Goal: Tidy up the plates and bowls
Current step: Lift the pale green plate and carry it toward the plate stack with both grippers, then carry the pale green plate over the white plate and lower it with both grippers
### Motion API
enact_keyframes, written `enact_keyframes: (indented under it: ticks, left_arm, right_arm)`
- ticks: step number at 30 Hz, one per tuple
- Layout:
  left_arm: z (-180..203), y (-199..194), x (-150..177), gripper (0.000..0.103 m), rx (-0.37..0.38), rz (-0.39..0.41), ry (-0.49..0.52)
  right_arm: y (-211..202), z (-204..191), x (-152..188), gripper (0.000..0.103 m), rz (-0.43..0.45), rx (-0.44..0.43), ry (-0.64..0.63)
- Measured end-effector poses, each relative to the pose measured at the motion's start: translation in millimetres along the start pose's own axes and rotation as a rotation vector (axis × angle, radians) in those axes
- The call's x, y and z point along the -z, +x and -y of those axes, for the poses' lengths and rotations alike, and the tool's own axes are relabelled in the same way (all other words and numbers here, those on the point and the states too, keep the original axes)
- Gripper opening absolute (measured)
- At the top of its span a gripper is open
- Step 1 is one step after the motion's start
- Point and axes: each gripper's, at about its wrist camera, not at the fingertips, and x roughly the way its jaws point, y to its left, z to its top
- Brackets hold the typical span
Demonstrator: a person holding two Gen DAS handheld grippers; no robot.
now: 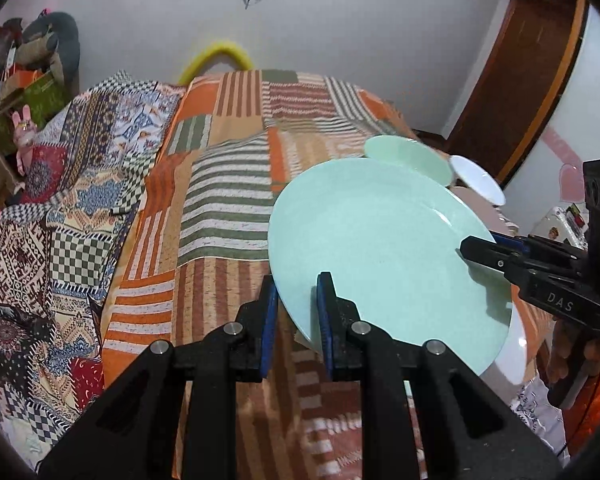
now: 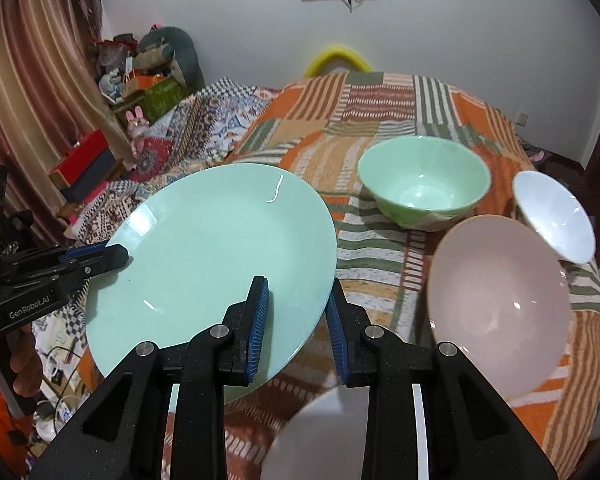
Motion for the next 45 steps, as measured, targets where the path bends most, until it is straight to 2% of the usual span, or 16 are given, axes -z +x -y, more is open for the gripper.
enact_keyframes:
  ticks: [9,19,27,45]
  left_arm:
    - [38,-31,8,0.018,0.029,0.033,0.034]
    - [77,-41,27,0.018,0.059,0.013,0.065]
    - [105,-32,46,0.018,0.088,-0.032,0.081]
    - [143,16,84,0.018,0.108,-0.175,0.119]
  right_arm:
    - [-43,13,15,0.026,0.065,-0.005,0.048]
    - [-73,33,45,0.026,0.1,-0.005,0.113]
    - [-94,50,76,0.026,0.097,0.019,0.144]
    - [-96,86,135,0.026,0.031,0.042,0.284]
